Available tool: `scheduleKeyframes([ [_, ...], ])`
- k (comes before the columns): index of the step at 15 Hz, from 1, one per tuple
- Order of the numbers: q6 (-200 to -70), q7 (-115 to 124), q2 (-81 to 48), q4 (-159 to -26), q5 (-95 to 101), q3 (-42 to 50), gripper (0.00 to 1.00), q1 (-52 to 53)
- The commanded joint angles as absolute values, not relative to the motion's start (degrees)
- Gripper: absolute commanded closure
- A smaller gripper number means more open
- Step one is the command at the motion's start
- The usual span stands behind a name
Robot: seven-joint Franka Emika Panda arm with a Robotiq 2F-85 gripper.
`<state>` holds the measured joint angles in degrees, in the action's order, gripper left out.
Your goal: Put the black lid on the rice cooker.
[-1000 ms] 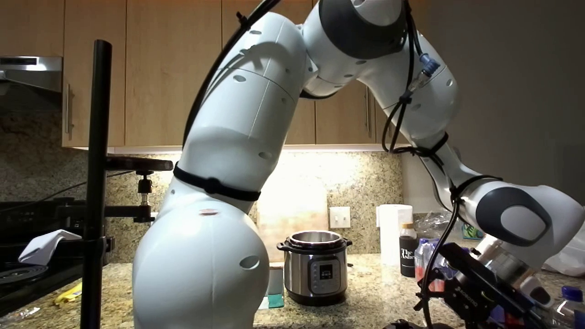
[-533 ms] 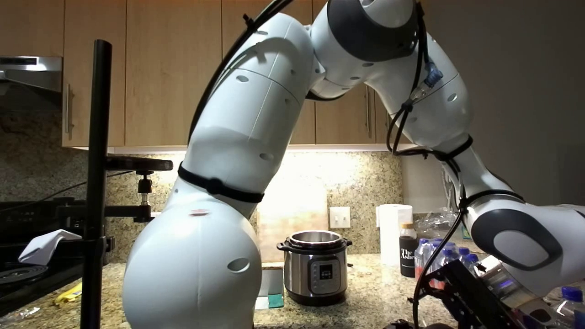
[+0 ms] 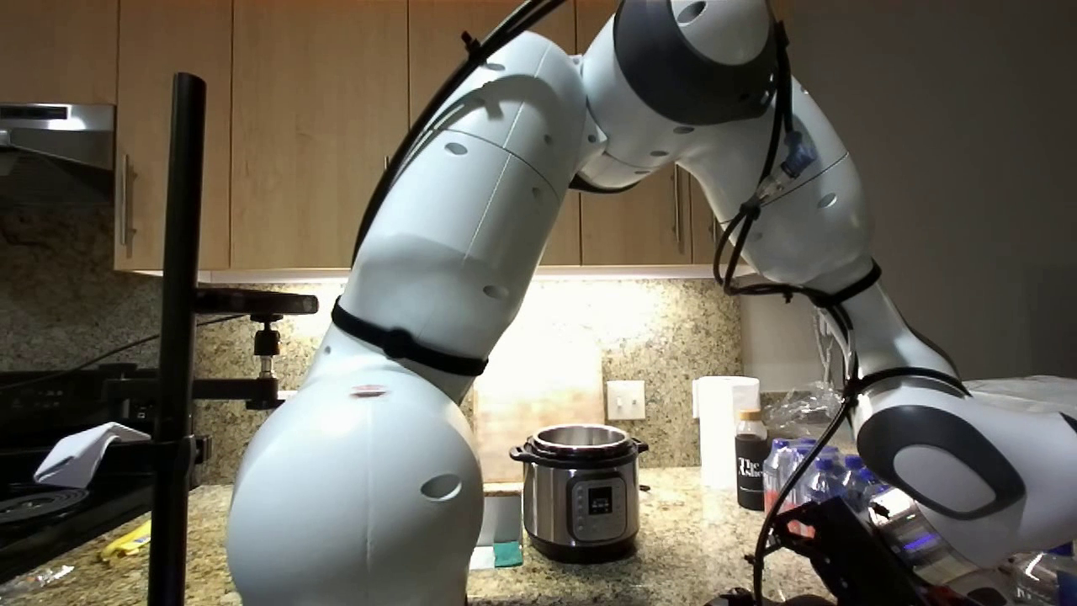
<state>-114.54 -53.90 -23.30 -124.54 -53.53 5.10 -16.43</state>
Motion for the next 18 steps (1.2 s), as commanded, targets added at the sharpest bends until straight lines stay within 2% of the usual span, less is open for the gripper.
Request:
scheduleKeyframes([
  [1,-114.49,-56.96,-23.65,-124.67,-55.79,5.4,0.0,-16.38],
  [18,-110.5,-59.06,-23.65,-123.59,-52.11,6.84,0.0,-15.59],
])
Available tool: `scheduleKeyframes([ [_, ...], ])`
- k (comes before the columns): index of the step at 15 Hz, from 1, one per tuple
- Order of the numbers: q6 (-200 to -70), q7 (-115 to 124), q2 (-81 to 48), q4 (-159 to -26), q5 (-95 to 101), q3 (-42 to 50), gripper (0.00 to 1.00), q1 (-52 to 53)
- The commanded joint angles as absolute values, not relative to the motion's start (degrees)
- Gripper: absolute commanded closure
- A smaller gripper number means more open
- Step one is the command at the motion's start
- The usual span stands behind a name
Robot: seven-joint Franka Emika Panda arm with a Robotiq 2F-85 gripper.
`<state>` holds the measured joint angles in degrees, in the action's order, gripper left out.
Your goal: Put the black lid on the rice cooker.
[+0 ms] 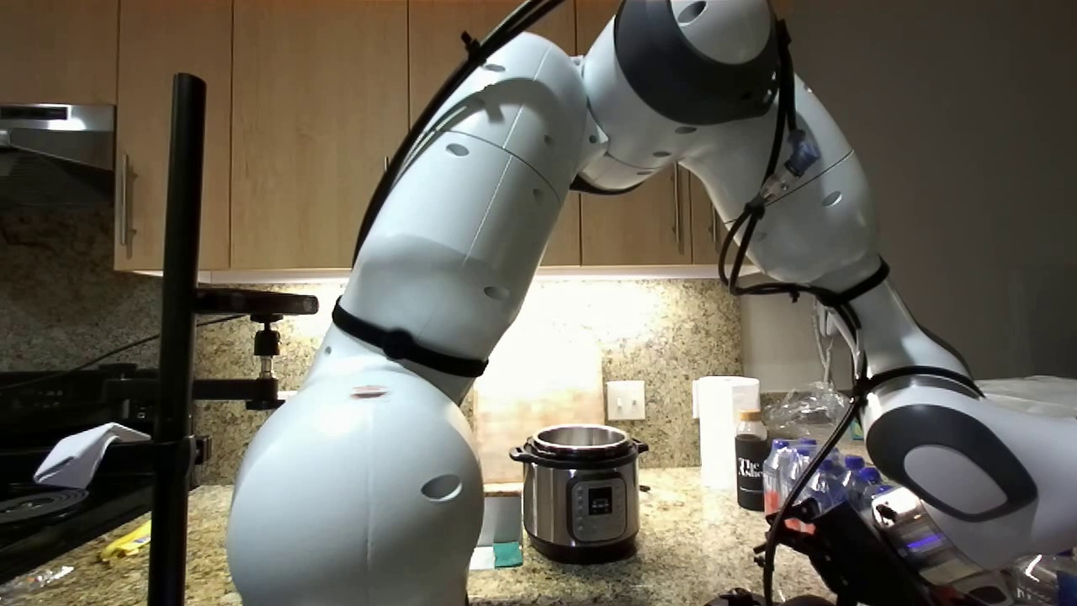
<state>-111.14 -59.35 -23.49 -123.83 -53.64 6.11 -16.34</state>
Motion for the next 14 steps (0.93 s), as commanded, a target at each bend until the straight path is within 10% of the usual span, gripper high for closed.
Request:
scheduleKeyframes([
  [1,-110.13,-59.46,-23.72,-123.51,-51.97,6.72,0.0,-15.67],
  [14,-107.33,-60.0,-24.01,-123.04,-52.29,6.53,0.0,-15.86],
])
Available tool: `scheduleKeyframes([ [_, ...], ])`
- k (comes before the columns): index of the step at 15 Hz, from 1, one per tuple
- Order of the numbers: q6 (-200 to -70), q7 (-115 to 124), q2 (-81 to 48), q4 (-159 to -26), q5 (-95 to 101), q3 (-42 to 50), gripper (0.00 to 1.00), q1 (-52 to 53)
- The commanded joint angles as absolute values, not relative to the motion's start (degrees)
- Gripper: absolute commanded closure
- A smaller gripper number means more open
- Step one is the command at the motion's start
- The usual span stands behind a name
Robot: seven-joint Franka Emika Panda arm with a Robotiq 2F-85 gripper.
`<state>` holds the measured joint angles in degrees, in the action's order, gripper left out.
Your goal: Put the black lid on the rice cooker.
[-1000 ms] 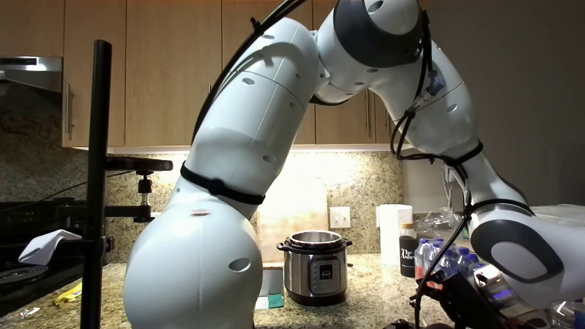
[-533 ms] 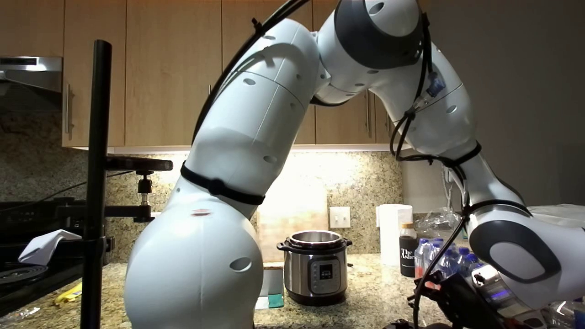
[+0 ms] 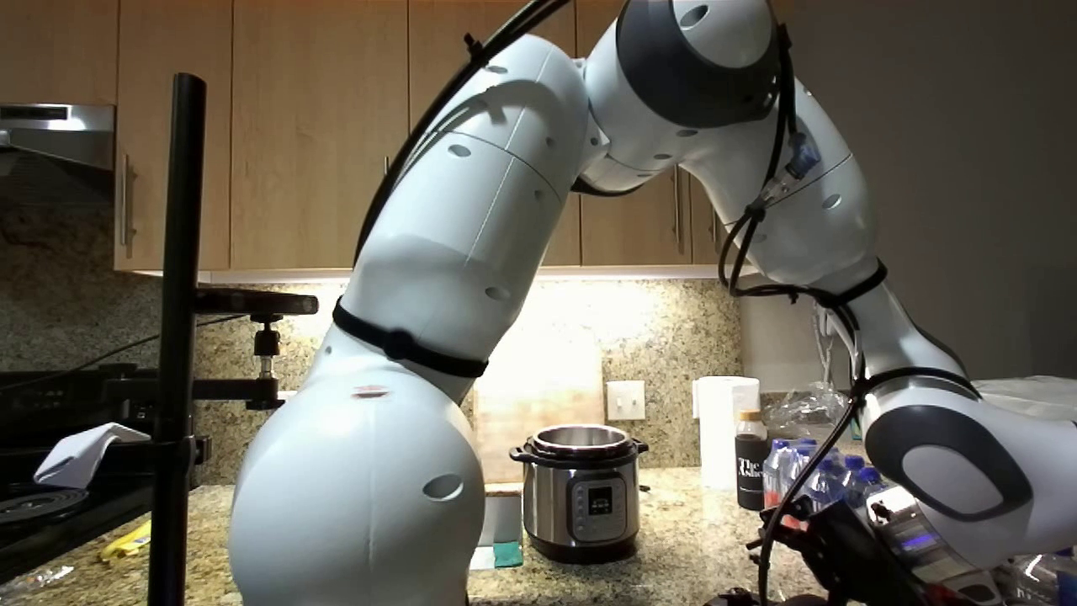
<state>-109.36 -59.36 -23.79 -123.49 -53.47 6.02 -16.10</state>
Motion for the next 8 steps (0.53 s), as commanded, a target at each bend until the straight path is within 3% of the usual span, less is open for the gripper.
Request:
scheduleKeyframes([
  [1,-107.21,-59.9,-24.06,-123.01,-51.72,6.59,0.0,-15.77],
  [2,-107.31,-59.72,-24.07,-123.03,-51.05,6.68,0.25,-15.61],
  [3,-107.22,-59.87,-24.09,-123.01,-50.68,6.63,0.27,-15.65],
  [8,-107.2,-60.14,-24.3,-122.98,-50.25,6.34,0.6,-16.02],
])
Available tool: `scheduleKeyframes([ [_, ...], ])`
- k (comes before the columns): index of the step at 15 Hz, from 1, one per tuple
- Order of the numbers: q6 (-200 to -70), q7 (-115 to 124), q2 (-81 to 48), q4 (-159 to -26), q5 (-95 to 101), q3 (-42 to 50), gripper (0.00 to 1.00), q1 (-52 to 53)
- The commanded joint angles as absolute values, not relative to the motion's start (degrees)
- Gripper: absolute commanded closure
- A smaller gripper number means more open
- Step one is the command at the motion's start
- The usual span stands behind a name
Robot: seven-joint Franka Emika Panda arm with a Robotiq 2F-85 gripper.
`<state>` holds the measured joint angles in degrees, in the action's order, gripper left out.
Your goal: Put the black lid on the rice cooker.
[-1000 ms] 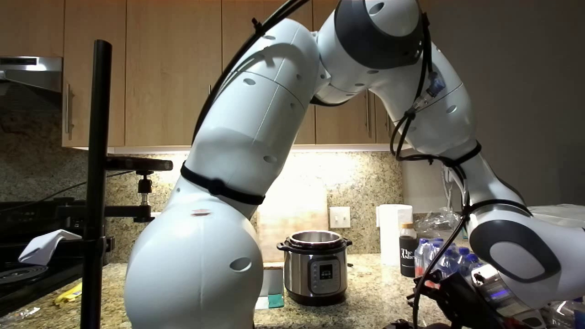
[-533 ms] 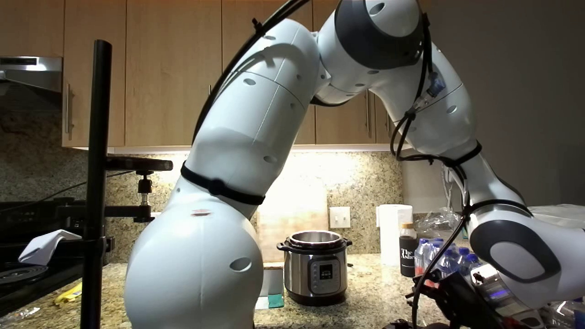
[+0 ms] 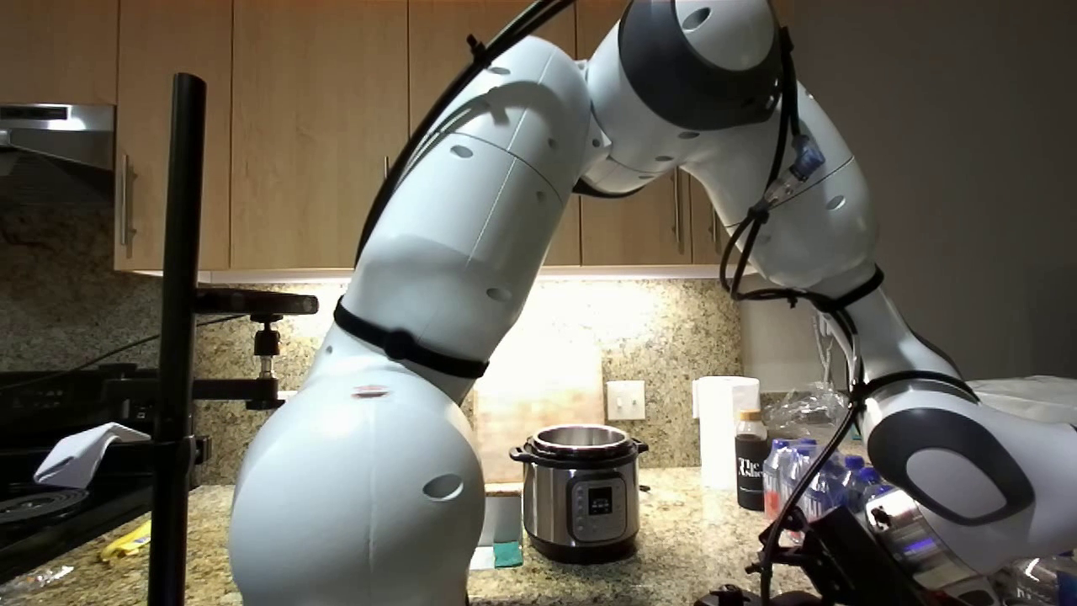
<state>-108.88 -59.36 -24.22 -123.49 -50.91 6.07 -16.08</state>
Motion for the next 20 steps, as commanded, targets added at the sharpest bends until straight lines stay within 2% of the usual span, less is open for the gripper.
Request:
scheduleKeyframes([
  [1,-107.16,-60.14,-24.38,-122.97,-50.25,6.33,0.66,-16.03],
  [6,-106.51,-60.74,-24.83,-122.87,-50.38,6.13,0.97,-16.21],
  [7,-105.28,-61.13,-24.83,-122.64,-50.38,6.04,0.92,-16.32],
  [20,-86.79,-71.77,-28.0,-119.02,-50.21,5.7,0.93,-17.4],
])
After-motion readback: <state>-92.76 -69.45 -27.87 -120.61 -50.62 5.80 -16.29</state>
